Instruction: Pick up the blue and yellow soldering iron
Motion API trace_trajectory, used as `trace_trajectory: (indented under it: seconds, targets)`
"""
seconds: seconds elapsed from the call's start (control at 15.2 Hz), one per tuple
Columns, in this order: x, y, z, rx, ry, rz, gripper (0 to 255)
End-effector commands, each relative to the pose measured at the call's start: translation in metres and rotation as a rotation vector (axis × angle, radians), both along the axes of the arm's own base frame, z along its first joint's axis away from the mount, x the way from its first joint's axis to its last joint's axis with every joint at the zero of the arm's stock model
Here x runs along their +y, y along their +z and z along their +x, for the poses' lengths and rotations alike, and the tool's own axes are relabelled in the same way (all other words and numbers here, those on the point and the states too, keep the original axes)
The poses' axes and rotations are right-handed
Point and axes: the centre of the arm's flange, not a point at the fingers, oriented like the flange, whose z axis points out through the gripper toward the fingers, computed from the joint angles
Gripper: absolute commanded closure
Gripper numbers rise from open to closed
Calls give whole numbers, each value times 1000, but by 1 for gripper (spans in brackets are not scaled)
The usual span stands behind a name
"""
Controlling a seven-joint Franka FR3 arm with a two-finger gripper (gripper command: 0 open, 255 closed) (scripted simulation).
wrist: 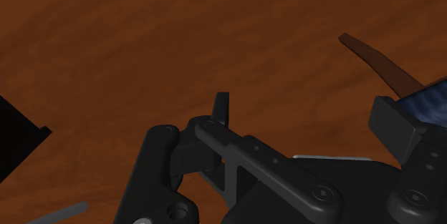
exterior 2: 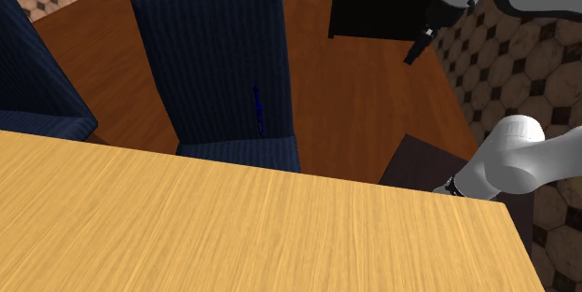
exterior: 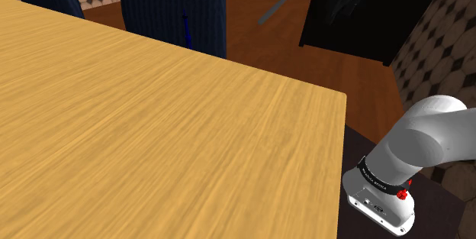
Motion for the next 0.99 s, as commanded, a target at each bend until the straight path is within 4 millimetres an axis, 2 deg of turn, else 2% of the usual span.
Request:
trace_trajectory:
  seconds: [0.0,0.92]
  targets:
    - [0,0,0,0,0,0,0]
    - [158,-25,82,-94,-87,19,0]
